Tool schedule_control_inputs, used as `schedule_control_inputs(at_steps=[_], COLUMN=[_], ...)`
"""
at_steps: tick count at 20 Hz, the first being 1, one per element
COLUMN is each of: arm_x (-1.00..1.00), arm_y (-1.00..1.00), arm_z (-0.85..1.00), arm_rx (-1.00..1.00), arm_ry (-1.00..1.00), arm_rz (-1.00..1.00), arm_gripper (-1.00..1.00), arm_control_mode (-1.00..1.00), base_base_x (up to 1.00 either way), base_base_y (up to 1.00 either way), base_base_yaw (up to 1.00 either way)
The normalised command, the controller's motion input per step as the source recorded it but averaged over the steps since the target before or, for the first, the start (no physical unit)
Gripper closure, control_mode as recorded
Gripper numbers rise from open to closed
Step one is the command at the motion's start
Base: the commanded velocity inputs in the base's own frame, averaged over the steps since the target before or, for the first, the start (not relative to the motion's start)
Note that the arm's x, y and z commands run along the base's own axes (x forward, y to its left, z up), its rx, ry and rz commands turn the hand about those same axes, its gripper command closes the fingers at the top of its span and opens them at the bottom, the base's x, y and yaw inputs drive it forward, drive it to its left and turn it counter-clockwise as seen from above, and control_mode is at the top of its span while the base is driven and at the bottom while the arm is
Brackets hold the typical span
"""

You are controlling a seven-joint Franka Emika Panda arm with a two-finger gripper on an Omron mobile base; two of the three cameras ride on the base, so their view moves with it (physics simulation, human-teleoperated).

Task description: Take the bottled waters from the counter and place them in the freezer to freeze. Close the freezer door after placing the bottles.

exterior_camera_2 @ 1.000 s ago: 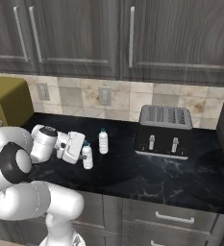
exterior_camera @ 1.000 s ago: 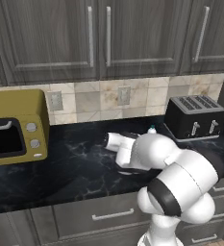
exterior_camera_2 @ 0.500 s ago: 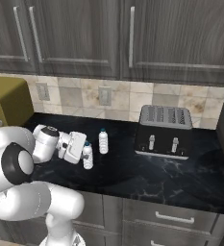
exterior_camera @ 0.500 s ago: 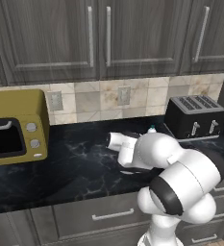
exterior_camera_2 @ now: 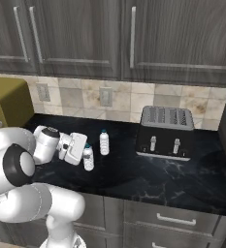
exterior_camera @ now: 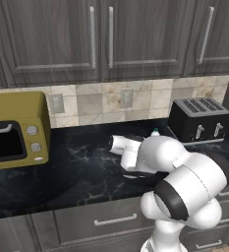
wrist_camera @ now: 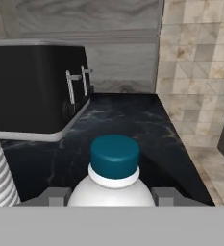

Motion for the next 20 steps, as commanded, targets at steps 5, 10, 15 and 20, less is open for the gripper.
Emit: schedule_control_inputs(at_steps=[5,10,15,20], arm_x=[0.19,-0.11,-0.68,-0.82], arm_y=[-0.15,-0.24,-0.03,0.01], arm_z=[0.14,0.63,0.9,1.0], arm_rx=[0.04,0.18,0.1,0.0], arm_ry=[0.04,0.05,-0.05,0.0], arm_rz=[-0.06,-0.02,0.12,0.32], arm_gripper=[1.0,1.0,1.0,1.0], arm_control_mode=[-1.0,-1.0,-1.0,-1.0], base_base_x=[0.0,0.0,0.0,0.0], base_base_y=[0.0,0.0,0.0,0.0], base_base_yaw=[0.0,0.0,0.0,0.0])
